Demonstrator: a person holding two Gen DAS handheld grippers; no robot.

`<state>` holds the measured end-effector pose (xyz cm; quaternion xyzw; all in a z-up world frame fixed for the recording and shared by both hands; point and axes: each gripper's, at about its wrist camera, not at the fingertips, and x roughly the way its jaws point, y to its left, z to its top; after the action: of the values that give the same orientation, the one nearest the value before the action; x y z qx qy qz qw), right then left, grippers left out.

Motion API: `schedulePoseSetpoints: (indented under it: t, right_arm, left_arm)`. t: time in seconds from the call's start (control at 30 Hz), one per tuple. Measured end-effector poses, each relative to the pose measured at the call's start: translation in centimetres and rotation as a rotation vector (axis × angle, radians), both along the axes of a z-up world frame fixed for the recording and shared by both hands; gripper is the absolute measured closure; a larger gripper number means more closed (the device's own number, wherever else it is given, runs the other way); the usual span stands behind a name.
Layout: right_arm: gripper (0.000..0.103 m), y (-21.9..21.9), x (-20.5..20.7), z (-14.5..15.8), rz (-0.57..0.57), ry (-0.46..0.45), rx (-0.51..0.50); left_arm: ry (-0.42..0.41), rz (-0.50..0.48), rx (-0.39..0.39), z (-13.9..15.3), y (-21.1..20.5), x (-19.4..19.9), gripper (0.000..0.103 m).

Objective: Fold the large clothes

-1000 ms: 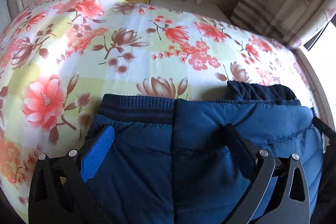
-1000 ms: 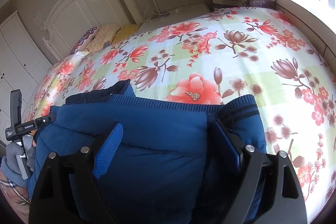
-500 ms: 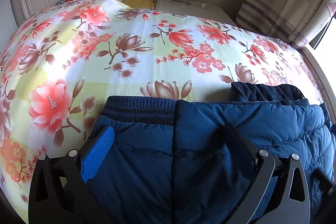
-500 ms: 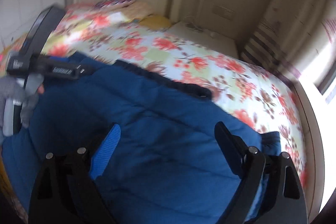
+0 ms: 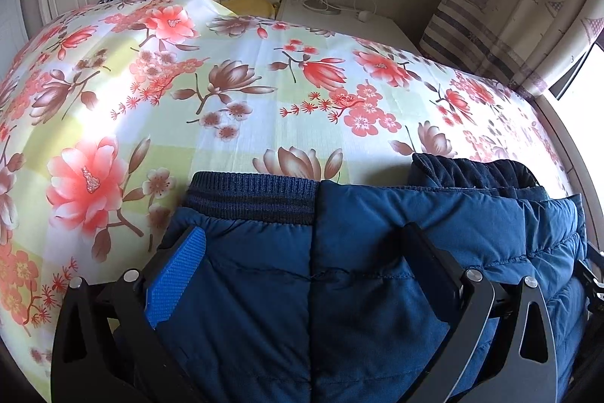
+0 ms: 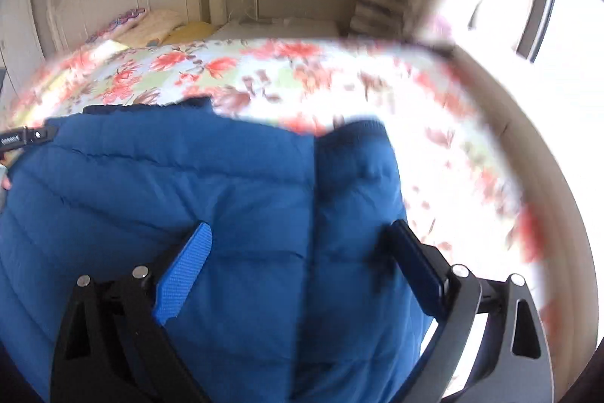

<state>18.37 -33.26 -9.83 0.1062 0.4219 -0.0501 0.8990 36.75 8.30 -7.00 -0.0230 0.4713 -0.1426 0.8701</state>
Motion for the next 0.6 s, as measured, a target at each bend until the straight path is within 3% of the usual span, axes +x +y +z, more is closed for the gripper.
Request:
schedulePoseSetpoints:
  t: [0.03,0.17,0.23,0.37,0.47,0.53,0.6]
  right_arm:
    - [0.009,-0.4,0.1,-0.2,-0.007,0.0,0.026]
    - [0.006,0.6,1.4,-0.5,-0.005,0.031,-0.046]
    - [0.006,0.0,1.0,-0.3,-0.004,0.02,0.003]
    - [0.006,0.9,-1.6,2.0,-0.02,-0.043,-0.045]
    - [0.006,4.8,-3.2,5.2,0.082,-0.127,-0.116]
    - [0.006,8.2,-3.7,6.2,0.191,-0.144,-0.157]
    - [0.006,11.9,-3.7,5.5,0.304,-0.11,-0.205]
  left_arm:
    - [-0.001,0.001,0.0,0.0,0.0,0.0,0.004]
    - [-0.002,0.006,0.009,0.1,0.0,0.0,0.004]
    - [-0.011,0.031,0.017,0.4,0.2,-0.2,0.004]
    - [-0.138,0.119,0.036,3.6,1.1,-3.2,0.004]
    - [-0.235,0.013,0.016,6.7,-0.8,-7.8,0.004]
    - [-0.316,-0.079,0.088,7.9,-3.3,-11.7,0.004]
    - [-0.341,-0.158,0.157,7.2,-5.8,-14.3,0.004]
